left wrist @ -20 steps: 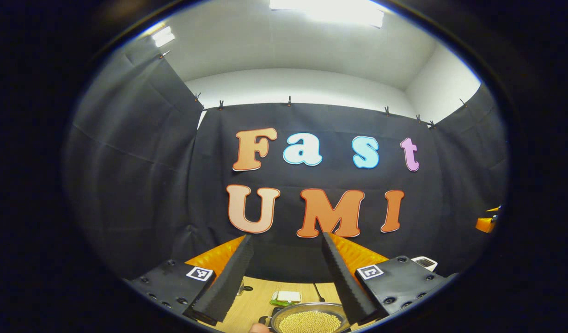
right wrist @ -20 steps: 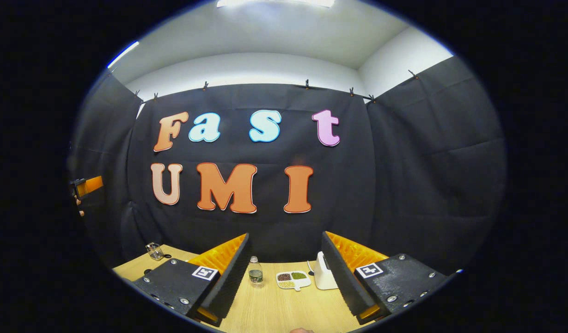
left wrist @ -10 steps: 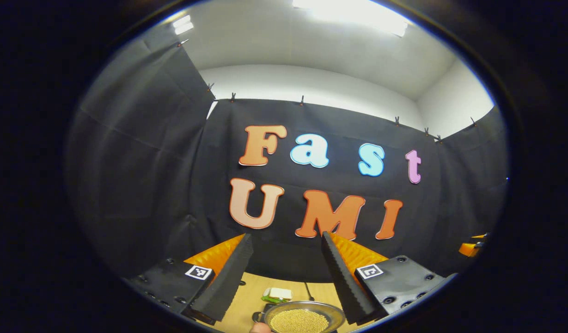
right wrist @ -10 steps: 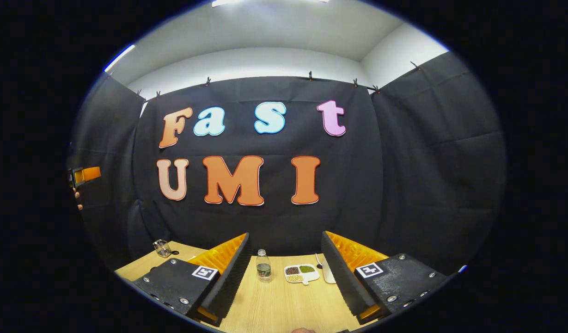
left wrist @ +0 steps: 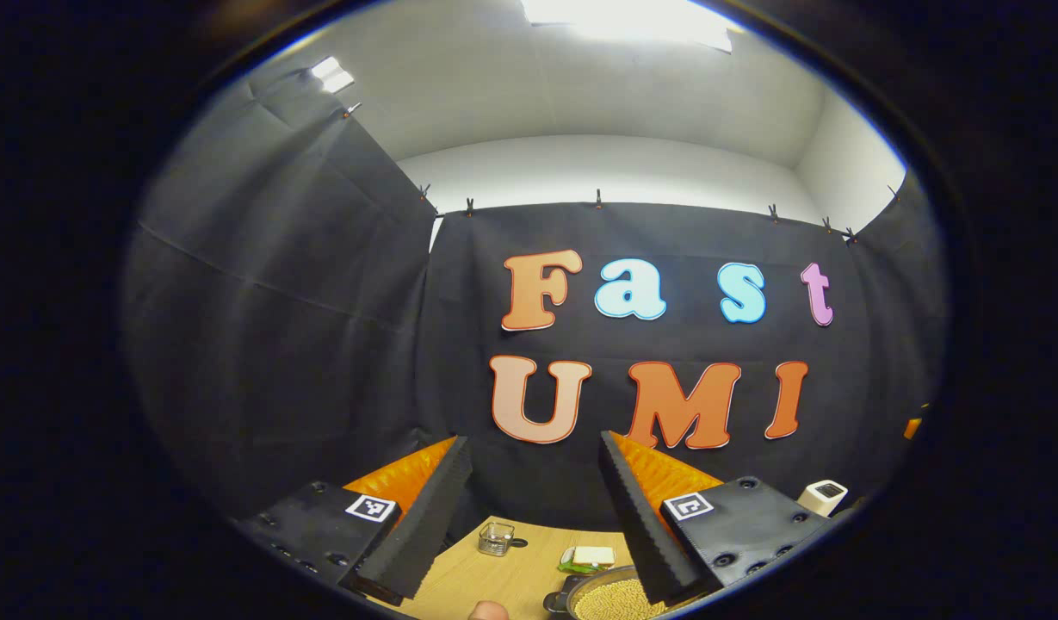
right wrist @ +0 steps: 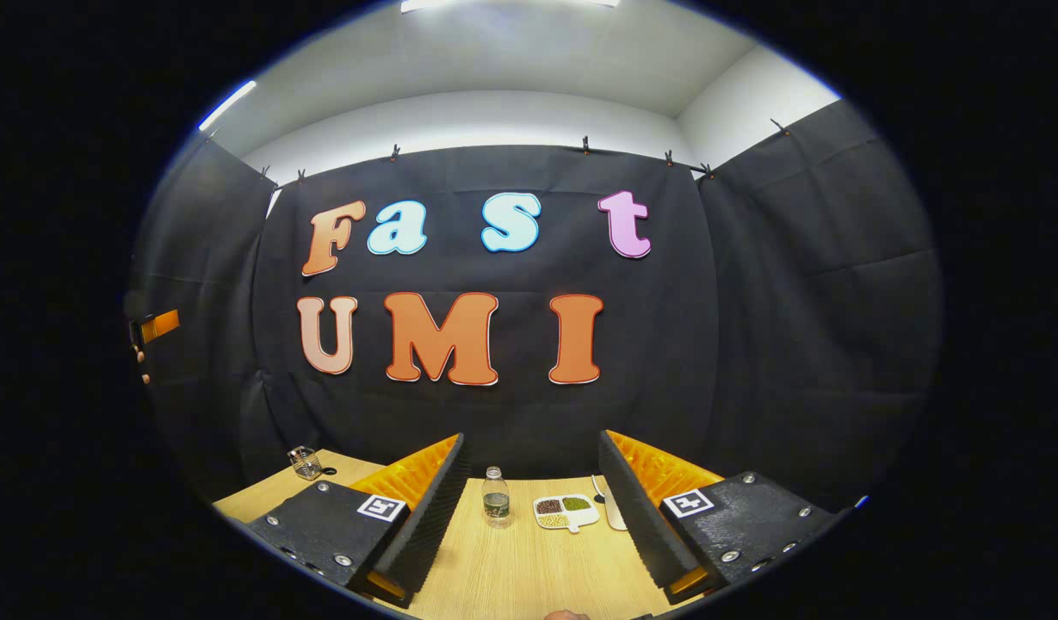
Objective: First push the handle of the pot to place it horizontally, then grasp the pot with both hands and set it on the induction cooktop.
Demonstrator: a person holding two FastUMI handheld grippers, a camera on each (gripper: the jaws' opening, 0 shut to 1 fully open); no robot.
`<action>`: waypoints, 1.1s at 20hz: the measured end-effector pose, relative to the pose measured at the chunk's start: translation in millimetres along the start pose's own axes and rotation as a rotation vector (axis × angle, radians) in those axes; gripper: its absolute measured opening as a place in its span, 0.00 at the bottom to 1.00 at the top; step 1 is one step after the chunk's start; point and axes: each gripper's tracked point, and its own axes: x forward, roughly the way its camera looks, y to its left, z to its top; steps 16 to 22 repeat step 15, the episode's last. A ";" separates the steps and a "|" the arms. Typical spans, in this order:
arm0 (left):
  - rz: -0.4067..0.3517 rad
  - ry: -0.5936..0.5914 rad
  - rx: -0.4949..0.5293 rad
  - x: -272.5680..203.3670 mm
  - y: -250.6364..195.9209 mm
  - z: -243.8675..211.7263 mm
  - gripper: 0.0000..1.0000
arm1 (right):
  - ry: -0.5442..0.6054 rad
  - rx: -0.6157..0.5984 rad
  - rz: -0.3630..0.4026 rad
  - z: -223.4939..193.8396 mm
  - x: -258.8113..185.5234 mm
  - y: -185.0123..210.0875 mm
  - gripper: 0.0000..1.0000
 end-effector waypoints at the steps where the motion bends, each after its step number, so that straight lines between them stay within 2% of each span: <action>1: -0.004 0.003 -0.002 -0.5 0.1 -0.9 0.98 | 0.002 0.006 -0.004 -1.8 0.2 -1.8 0.93; 15: -0.061 0.021 0.008 -5.0 -27.7 -9.4 0.98 | 0.019 0.051 -0.039 -13.2 -1.6 -25.3 0.93; 22: -0.061 0.021 0.008 -5.0 -27.7 -9.4 0.98 | 0.019 0.051 -0.039 -13.2 -1.6 -25.3 0.93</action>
